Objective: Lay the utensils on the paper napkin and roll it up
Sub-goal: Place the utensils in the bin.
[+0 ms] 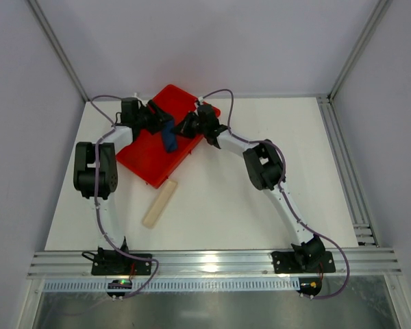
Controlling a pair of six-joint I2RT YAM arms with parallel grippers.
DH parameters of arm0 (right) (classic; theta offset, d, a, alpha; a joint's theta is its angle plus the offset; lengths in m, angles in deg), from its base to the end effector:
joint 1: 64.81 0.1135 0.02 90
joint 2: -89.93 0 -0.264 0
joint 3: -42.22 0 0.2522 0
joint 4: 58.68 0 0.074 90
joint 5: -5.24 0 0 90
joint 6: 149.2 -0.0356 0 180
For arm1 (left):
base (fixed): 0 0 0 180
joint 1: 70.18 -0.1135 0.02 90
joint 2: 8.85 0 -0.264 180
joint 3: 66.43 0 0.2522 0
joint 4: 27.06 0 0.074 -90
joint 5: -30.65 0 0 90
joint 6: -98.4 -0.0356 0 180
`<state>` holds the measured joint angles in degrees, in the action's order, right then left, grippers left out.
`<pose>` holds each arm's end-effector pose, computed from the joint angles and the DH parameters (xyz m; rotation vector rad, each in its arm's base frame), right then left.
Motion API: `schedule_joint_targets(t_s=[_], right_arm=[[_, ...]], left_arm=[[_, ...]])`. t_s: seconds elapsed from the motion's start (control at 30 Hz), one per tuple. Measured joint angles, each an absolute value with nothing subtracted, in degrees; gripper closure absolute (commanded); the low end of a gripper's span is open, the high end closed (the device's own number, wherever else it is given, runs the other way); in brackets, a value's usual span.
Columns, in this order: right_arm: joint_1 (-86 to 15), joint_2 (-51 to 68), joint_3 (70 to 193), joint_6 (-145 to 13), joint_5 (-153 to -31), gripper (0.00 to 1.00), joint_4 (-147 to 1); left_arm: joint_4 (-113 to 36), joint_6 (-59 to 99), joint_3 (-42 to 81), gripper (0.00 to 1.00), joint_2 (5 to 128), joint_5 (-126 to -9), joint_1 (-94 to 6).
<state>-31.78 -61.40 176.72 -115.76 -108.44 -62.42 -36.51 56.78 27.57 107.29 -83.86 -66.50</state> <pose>0.4892 0.3351 0.1297 0.1333 2.1793 1.3762 0.4586 -0.0443 0.1997 -0.5929 2.1485 -0.9746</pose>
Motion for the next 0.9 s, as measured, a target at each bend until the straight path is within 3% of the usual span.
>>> schedule_joint_targets(t_s=[0.23,0.47,0.9], right_arm=[[-32.45,-61.75,178.82,-113.49,-106.63,0.96,-66.81],[-32.96,-61.73,180.83,-107.45,-102.98,0.96,-73.85],[-32.3,-55.52,169.38,-106.6,-97.65,0.96,-72.72]], left_arm=[[-35.46,56.28,30.81,0.41,112.97,-87.14,-66.06],[-39.41,53.0,30.81,0.4,112.53,-82.53,-64.95],[-47.06,45.85,30.98,0.41,110.04,-77.87,-62.02]])
